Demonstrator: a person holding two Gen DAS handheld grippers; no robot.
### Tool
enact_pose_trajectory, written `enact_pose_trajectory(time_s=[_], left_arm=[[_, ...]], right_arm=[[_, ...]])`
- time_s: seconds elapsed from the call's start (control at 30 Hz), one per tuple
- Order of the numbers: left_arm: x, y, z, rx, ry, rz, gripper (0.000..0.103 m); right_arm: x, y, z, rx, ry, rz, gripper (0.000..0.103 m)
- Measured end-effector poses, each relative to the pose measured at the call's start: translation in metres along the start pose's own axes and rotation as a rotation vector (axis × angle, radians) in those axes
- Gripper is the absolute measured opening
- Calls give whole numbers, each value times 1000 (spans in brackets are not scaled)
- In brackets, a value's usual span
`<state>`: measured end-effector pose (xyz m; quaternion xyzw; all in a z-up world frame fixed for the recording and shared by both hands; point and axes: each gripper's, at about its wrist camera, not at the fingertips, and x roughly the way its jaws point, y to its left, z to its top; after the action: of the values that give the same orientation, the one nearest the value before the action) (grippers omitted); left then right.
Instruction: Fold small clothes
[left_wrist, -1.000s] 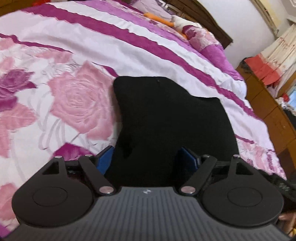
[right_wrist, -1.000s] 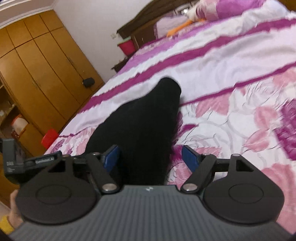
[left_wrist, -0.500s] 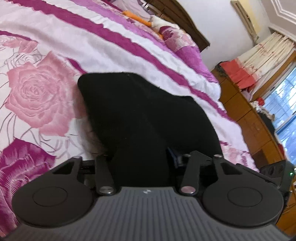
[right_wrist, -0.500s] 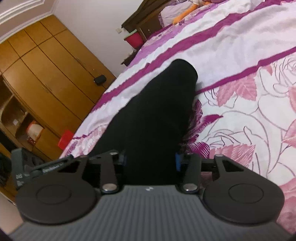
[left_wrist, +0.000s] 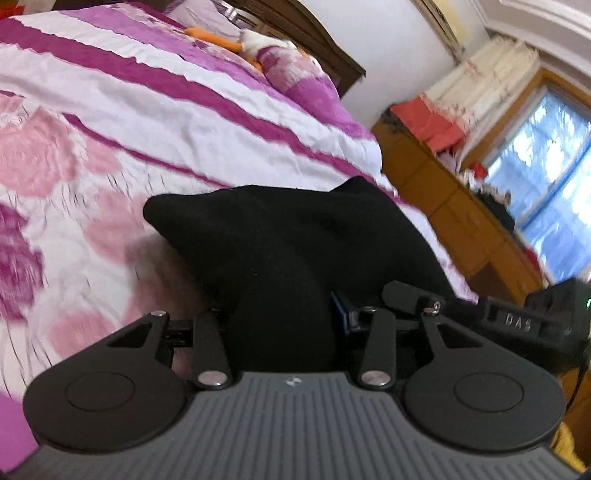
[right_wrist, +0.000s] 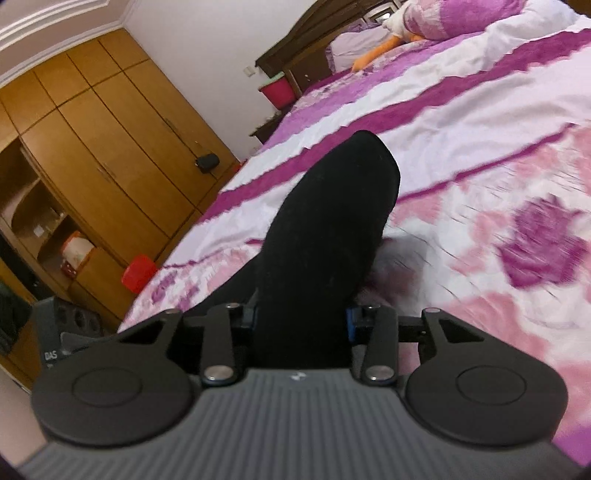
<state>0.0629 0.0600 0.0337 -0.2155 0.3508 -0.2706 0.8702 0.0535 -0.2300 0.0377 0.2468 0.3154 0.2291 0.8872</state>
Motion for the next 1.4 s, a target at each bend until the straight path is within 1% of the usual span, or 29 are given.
enact_pose_trajectory(time_s=[0.07, 0.1, 0.13, 0.17, 0.2, 0.23, 0.33, 0.43, 0.53, 0.6, 0.67, 0.73, 0.77, 0.8, 0.83, 0.9, 0.97, 1.03, 1.1, 1.27, 1.4], left_arm=[[4, -4, -16, 27, 24, 28, 49], [7, -4, -24, 51, 28, 63, 49], [9, -4, -31, 75, 35, 108, 53], [11, -3, -37, 91, 42, 144, 64], [13, 2, -40, 102, 45, 167, 68], [13, 5, -43, 107, 48, 175, 70], [8, 6, -45, 106, 50, 193, 70], [-1, 0, -45, 121, 41, 231, 70], [-15, -8, -42, 137, 17, 278, 70], [-27, -17, -40, 159, -19, 317, 70], [-38, -27, -40, 187, -66, 355, 70], [-43, -36, -36, 208, -120, 365, 68], [-42, -40, -34, 218, -135, 358, 63], [-39, -44, -31, 226, -137, 349, 60], [-35, -48, -30, 231, -136, 340, 56], [-23, -51, -28, 245, -127, 322, 55], [-6, -49, -28, 270, -97, 346, 55], [14, -41, -30, 288, -54, 399, 54], [28, -30, -32, 273, -25, 398, 55], [34, -25, -29, 278, -18, 397, 56], [18, -31, -28, 252, -25, 395, 56]], right_arm=[[-9, -8, -12, -4, 16, -40, 43], [-9, -13, -19, -8, 23, -62, 43], [-8, -19, -27, -10, 34, -94, 43], [-6, -25, -34, -15, 45, -121, 45], [-2, -30, -41, -21, 52, -139, 48], [1, -36, -49, -25, 50, -150, 49], [2, -41, -64, -31, 9, -142, 52], [-4, -39, -63, -21, -8, -152, 54], [-14, -27, -61, -54, -30, -184, 54], [-27, -18, -60, -101, -81, -213, 53], [-40, -7, -57, -163, -157, -238, 52], [-47, 3, -54, -208, -235, -265, 38], [-46, 6, -52, -231, -251, -270, 23], [-42, 7, -50, -246, -256, -273, 20], [-37, 9, -48, -257, -264, -275, 20], [-25, 7, -47, -279, -263, -286, 20], [-9, 3, -46, -275, -227, -298, 19], [2, -1, -51, -260, -202, -310, 19], [12, -6, -57, -260, -197, -323, 19], [20, -1, -64, -315, -206, -347, 19], [3, 5, -59, -266, -224, -326, 20]])
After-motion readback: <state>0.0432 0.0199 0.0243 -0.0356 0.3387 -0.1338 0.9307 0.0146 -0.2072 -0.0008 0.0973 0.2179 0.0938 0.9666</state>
